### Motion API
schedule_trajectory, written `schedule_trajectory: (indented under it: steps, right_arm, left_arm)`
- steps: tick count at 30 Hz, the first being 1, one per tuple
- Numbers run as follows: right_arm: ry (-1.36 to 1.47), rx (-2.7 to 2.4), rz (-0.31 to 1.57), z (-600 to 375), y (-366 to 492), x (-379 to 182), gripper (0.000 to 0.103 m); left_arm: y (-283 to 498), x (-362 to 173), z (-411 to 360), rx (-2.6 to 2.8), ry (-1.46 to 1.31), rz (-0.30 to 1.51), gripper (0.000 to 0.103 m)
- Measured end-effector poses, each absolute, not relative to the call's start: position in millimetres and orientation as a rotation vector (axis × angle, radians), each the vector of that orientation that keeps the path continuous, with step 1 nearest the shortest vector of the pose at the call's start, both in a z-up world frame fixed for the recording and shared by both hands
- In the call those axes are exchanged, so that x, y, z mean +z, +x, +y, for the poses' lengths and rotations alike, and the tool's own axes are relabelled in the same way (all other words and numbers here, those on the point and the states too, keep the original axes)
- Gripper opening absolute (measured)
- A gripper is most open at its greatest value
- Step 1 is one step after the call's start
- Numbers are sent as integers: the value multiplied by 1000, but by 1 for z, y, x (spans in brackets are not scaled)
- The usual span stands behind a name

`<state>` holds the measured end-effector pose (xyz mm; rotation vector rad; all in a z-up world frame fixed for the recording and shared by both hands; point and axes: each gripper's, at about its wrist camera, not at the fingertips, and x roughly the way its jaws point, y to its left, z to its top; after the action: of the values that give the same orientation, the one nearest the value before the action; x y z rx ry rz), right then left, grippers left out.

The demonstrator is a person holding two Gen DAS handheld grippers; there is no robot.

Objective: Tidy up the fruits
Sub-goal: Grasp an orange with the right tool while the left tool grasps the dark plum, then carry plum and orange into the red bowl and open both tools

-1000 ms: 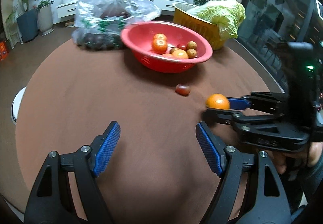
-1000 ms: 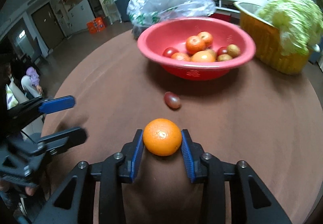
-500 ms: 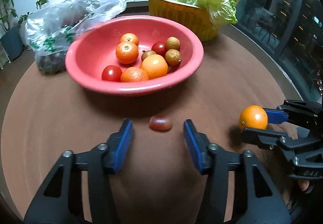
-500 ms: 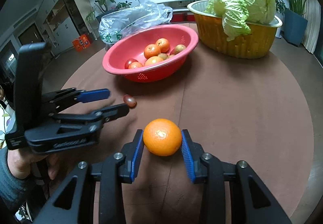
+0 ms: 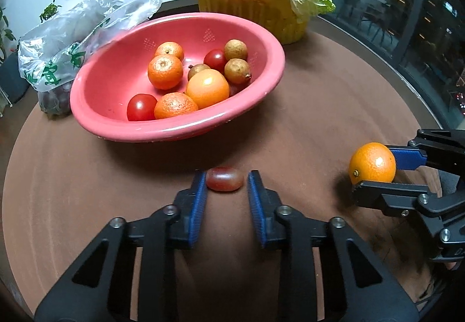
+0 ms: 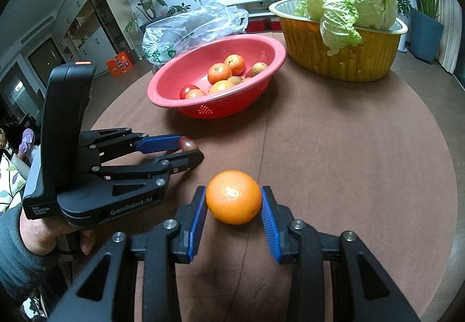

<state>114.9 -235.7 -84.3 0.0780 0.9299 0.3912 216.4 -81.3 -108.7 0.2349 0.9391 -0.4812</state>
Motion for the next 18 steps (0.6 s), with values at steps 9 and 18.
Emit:
schedule_trajectory:
  steps: [9,18]
  right_arm:
    - [76,393,923,-233,114,-83,39]
    - [79,382,898,-237,115,-71,39]
  left_arm:
    - [210,-106,-77,-494,239,926,22]
    - [178,-83,-52,-497,157,881,22]
